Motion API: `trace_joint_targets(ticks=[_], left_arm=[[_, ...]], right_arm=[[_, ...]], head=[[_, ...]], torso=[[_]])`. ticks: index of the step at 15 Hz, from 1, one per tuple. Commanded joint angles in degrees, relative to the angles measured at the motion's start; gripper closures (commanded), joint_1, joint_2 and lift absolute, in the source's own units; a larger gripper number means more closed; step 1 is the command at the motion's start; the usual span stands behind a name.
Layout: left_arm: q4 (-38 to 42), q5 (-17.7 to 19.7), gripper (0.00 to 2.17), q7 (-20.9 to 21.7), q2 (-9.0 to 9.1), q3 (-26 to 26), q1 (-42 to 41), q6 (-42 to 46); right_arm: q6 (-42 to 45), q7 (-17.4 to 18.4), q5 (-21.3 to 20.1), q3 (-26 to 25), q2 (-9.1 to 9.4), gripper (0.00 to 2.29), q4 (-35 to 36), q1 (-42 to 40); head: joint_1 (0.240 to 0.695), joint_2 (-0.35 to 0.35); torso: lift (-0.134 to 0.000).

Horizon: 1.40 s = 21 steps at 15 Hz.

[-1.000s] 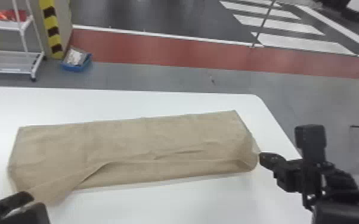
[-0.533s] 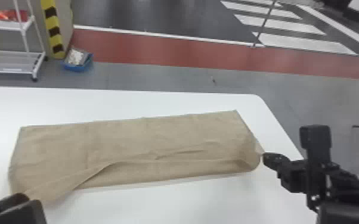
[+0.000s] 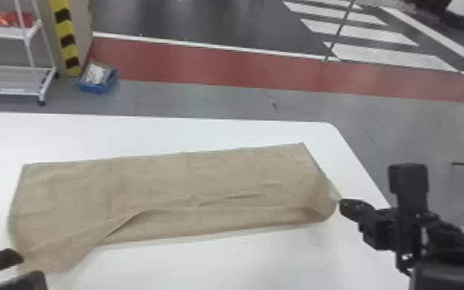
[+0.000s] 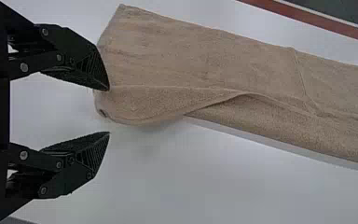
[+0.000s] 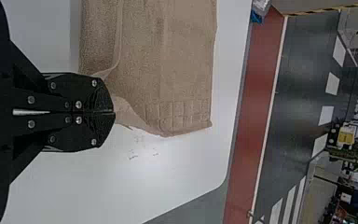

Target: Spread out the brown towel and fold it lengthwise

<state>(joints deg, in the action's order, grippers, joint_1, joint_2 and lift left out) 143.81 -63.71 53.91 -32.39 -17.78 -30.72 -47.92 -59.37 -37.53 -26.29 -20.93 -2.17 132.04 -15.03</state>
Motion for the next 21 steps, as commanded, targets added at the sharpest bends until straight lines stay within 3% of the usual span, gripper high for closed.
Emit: trace_joint_targets(ticks=[1, 10, 13, 16, 21], left_arm=[[-1.69, -0.45, 0.66, -1.97, 0.13, -0.77, -0.04, 0.5], [-5.56, -0.98, 0.85, -6.45, 0.4, -1.47, 1.45, 1.55], [-5.82, -1.07, 1.09, -6.36, 0.4, -1.47, 2.07, 1.73], [-5.56, -1.33, 1.28, -4.34, 0.22, -0.94, 3.56, 1.91], [-3.01, 0.08, 1.28, 6.03, 0.31, -0.77, 11.03, 1.91]], right_arm=[[0.0, 0.0, 0.27, -0.25, 0.07, 1.35, -0.02, 0.0], [0.17, 0.0, 0.27, -0.52, 0.07, 1.35, -0.46, 0.09], [0.17, 0.08, 0.27, -0.69, 0.07, 1.35, -0.46, 0.09], [0.17, 0.0, 0.62, -1.66, -0.02, 1.35, -0.29, 0.53], [-5.45, -0.09, 0.71, -2.54, -0.73, 1.35, 0.24, 5.27]], head=[[0.695, -0.269], [0.695, -0.263], [0.695, -0.253], [0.695, -0.253], [0.695, -0.275]], torso=[[-0.124], [-0.124], [-0.124], [-0.124], [-0.124]])
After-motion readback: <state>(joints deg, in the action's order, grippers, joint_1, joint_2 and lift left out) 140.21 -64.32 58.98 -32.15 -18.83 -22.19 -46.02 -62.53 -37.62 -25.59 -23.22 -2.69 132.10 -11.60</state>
